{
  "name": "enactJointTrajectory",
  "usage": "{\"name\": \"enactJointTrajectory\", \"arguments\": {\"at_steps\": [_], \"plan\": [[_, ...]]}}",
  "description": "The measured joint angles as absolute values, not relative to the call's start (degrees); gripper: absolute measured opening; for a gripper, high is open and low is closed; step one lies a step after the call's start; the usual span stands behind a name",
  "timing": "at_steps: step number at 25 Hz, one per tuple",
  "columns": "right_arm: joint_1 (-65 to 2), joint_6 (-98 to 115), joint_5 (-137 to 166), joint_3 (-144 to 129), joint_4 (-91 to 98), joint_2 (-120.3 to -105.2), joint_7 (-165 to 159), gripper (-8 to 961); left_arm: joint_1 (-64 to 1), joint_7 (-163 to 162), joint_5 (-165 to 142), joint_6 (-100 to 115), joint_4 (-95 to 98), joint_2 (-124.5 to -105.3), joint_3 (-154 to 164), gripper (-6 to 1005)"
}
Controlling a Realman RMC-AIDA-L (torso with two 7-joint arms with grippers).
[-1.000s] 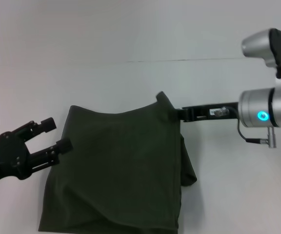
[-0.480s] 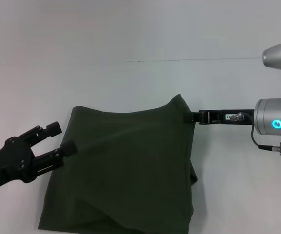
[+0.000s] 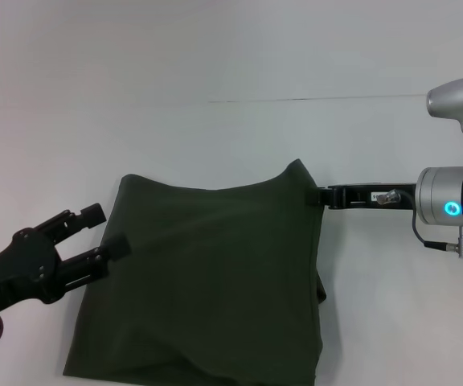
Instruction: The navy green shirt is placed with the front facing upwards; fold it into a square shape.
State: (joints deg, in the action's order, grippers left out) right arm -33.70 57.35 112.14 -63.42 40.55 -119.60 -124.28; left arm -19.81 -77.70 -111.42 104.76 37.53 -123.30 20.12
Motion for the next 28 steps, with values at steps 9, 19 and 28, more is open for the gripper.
{"name": "enactJointTrajectory", "arguments": {"at_steps": [9, 19, 28], "plan": [[-33.43, 60.55, 111.75, -57.61, 40.14, -119.12, -123.34, 24, -19.82, -77.69, -111.52, 105.12, 37.34, -123.30, 20.08, 844], [-31.79, 77.27, 110.22, -44.63, 39.66, -118.53, -103.66, 444, -20.13, -83.02, -111.39, 105.28, 37.05, -122.91, 19.79, 843], [-35.49, 77.98, 109.36, -47.46, 31.24, -120.12, -81.94, 784, -20.30, -85.18, -111.35, 105.56, 37.51, -122.60, 19.77, 844]]}}
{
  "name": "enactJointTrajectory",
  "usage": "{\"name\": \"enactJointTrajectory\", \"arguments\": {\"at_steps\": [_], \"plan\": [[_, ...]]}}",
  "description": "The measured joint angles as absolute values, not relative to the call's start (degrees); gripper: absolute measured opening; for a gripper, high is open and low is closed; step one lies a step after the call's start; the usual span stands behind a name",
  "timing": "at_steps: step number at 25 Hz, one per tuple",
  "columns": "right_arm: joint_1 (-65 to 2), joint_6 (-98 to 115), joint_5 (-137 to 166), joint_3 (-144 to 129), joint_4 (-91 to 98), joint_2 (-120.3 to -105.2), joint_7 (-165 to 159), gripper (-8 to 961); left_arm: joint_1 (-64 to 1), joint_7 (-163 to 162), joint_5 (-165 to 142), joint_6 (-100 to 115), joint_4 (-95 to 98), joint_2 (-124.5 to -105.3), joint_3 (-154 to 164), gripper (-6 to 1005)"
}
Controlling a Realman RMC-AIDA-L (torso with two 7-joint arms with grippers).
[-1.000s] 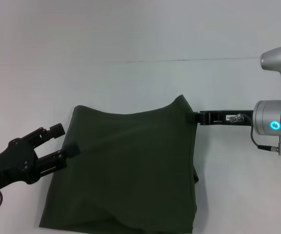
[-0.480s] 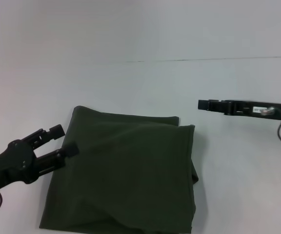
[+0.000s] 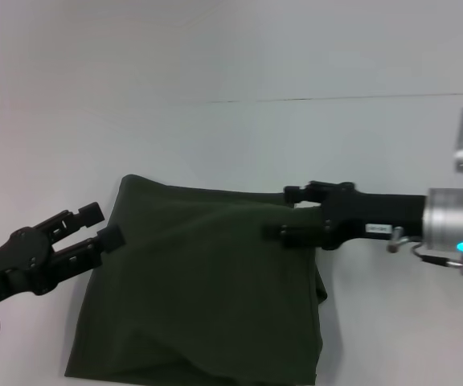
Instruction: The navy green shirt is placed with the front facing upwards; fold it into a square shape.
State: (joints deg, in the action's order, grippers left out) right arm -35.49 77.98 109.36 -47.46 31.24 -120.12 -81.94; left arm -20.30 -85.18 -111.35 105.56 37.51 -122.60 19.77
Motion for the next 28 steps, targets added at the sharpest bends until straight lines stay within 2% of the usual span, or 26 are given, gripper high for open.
{"name": "enactJointTrajectory", "arguments": {"at_steps": [3, 9, 28], "plan": [[-37.87, 75.32, 109.02, -48.73, 27.01, -120.12, -78.81, 905, -20.30, -85.19, -111.35, 105.56, 37.52, -122.59, 19.77, 844], [-39.58, 68.80, 108.88, -53.51, 22.93, -120.29, -75.15, 902, -20.64, -85.08, -111.35, 105.09, 37.13, -122.59, 19.78, 843], [-38.41, 63.28, 108.70, -55.66, 22.68, -120.12, -74.72, 900, -21.46, -85.23, -111.96, 104.75, 36.90, -122.63, 20.30, 844]]}}
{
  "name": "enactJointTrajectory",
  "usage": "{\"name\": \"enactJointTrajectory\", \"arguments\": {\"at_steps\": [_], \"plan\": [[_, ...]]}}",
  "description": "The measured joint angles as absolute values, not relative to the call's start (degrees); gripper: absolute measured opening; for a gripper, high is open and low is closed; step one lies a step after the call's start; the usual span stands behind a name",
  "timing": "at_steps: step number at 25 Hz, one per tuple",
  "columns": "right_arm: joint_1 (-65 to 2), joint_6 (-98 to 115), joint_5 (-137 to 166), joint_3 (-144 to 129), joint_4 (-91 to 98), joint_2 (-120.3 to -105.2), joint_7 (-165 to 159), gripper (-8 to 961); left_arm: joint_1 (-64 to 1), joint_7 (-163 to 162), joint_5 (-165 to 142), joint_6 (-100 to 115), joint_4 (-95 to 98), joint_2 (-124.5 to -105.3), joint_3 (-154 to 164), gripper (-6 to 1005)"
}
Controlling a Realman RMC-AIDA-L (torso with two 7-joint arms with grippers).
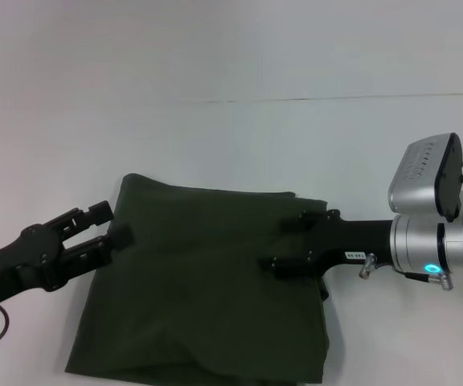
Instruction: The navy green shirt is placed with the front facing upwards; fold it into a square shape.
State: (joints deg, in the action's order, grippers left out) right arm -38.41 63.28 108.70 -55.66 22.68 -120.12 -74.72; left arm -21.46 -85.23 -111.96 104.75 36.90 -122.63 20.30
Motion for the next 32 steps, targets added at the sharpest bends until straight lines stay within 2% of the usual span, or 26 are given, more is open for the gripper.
{"name": "enactJointTrajectory", "arguments": {"at_steps": [10, 14, 22, 32], "plan": [[-34.37, 73.58, 103.79, -55.59, 28.01, -119.84, -70.16, 900, -21.90, -85.87, -111.98, 105.05, 36.97, -122.49, 20.76, 848], [-34.12, 76.99, 103.66, -56.66, 26.37, -120.17, -64.58, 899, -21.95, -85.85, -111.96, 104.77, 36.94, -122.59, 20.76, 849], [-35.33, 74.31, 103.74, -58.54, 22.07, -120.39, -59.63, 899, -22.28, -85.86, -111.96, 104.60, 36.84, -122.72, 20.74, 851], [-33.35, 70.68, 104.08, -59.98, 22.25, -119.96, -59.42, 900, -22.43, -85.87, -112.06, 104.51, 36.82, -122.61, 20.85, 851]]}}
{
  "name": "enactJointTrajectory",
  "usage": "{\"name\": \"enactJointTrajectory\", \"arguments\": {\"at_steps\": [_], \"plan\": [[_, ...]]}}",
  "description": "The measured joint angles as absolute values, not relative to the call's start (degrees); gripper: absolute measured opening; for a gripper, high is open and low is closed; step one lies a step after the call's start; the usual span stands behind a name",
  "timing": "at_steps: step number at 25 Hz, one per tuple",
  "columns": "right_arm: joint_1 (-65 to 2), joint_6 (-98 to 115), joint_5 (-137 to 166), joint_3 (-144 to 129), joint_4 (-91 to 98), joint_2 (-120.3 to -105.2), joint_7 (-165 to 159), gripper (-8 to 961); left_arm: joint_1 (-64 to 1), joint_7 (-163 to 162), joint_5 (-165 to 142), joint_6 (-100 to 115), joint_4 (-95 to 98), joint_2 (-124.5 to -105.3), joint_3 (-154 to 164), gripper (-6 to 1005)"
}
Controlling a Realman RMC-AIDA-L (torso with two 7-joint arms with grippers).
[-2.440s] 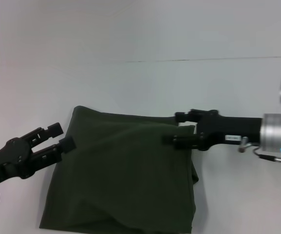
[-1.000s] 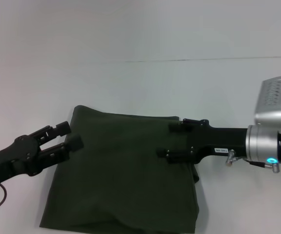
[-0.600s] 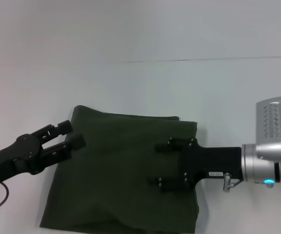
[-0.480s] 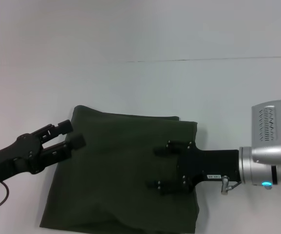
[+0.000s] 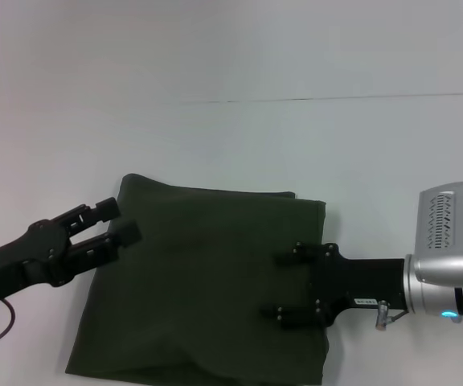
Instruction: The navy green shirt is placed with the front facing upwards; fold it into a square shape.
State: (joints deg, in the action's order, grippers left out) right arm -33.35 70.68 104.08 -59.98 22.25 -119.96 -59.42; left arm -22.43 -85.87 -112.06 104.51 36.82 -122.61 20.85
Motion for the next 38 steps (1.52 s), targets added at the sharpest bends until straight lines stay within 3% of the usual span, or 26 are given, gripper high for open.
{"name": "enactJointTrajectory", "arguments": {"at_steps": [13, 22, 38], "plan": [[-30.60, 72.05, 103.29, -58.77, 25.78, -119.75, -59.41, 899, -23.12, -81.86, -120.72, 103.94, 38.77, -122.11, 21.25, 850], [-26.66, 84.49, 99.01, -50.09, 30.34, -119.67, -59.34, 900, -22.52, -66.83, -120.92, 98.25, 37.88, -123.91, 21.65, 850], [-25.40, 88.32, 99.02, -40.86, 31.02, -119.60, -59.88, 899, -21.66, -57.72, -124.59, 90.67, 32.90, -124.34, 25.04, 843]]}}
